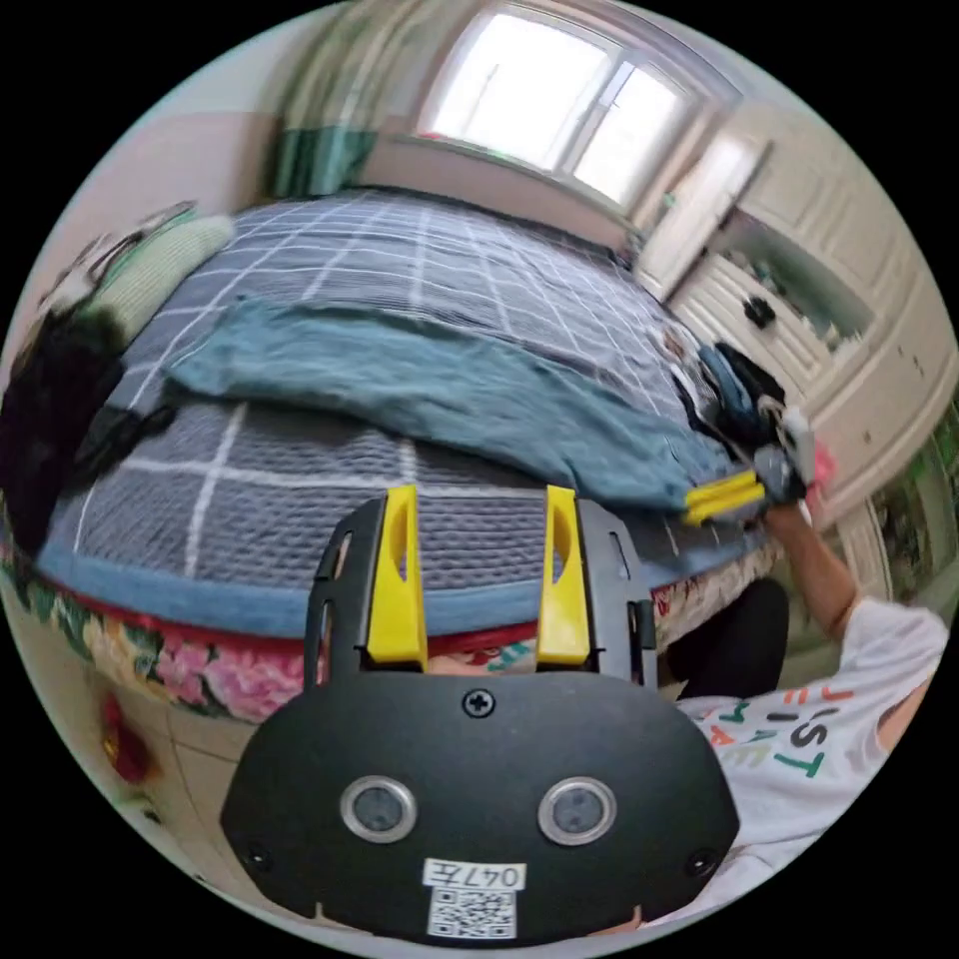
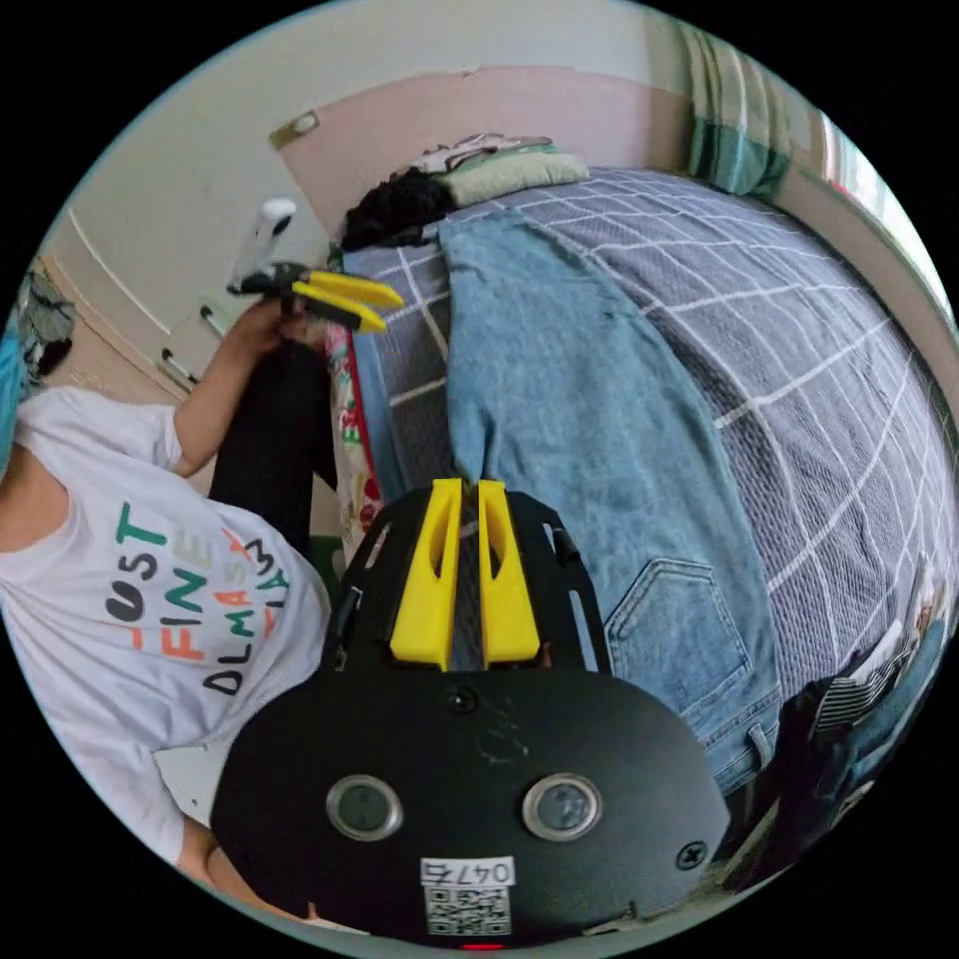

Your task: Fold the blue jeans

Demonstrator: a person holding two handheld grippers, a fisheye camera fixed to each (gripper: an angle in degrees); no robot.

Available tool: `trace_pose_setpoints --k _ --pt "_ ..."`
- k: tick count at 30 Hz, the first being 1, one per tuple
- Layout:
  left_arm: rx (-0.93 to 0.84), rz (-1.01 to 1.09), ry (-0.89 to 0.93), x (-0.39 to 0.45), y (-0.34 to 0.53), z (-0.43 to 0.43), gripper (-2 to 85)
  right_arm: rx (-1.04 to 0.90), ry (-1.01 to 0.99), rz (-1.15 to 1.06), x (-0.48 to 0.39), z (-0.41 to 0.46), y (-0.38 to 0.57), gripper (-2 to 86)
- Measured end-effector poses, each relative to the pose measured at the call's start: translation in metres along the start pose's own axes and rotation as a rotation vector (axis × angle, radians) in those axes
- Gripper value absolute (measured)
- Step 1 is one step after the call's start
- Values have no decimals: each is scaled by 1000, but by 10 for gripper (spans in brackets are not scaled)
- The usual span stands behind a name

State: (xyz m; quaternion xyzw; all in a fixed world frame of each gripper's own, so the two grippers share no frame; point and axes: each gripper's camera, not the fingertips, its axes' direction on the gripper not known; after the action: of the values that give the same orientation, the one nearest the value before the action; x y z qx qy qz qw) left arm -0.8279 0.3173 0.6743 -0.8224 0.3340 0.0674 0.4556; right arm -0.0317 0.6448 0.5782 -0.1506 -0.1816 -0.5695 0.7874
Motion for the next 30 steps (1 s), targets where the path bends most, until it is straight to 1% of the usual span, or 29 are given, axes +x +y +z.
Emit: trace_pose_setpoints --k 1,2,4,7,9,10,14,16,18,19,21,24,28,30 --pt "34 -91 -21 -23 5 -11 183 -17 0 -18 -1 8 -1 28" --pt "53 -134 -30 -35 7 -17 184 -56 -8 -51 -1 20 -3 34" --pt "143 -289 -76 -78 10 -40 190 -68 -14 -94 1 17 -7 37" --pt "246 -440 -134 -128 -1 -58 192 47 65 -152 3 -20 -24 27" --pt "276 -486 -93 -157 -15 -57 190 175 108 -200 6 -44 -54 19" --pt "269 -507 -56 -176 -26 -51 188 193 110 -213 8 -45 -64 18" --pt "196 -576 49 -229 -53 -14 182 206 84 -271 23 -21 -146 15" --pt "172 -638 97 -255 -55 11 158 203 59 -269 31 -4 -178 13" --pt "177 -683 77 -268 -52 17 143 210 -21 -264 37 13 -212 9" --pt "209 -713 90 -273 -50 14 153 222 -40 -267 37 15 -217 8" --pt "234 -708 97 -274 -51 8 171 281 -61 -288 32 23 -227 4" --pt "215 -667 -2 -270 -56 3 179 312 -2 -303 28 31 -227 -2" --pt "193 -696 -23 -276 -62 13 156 387 101 -262 37 34 -232 4" --pt "196 -691 -52 -271 -64 16 131 375 172 -272 48 43 -253 13"
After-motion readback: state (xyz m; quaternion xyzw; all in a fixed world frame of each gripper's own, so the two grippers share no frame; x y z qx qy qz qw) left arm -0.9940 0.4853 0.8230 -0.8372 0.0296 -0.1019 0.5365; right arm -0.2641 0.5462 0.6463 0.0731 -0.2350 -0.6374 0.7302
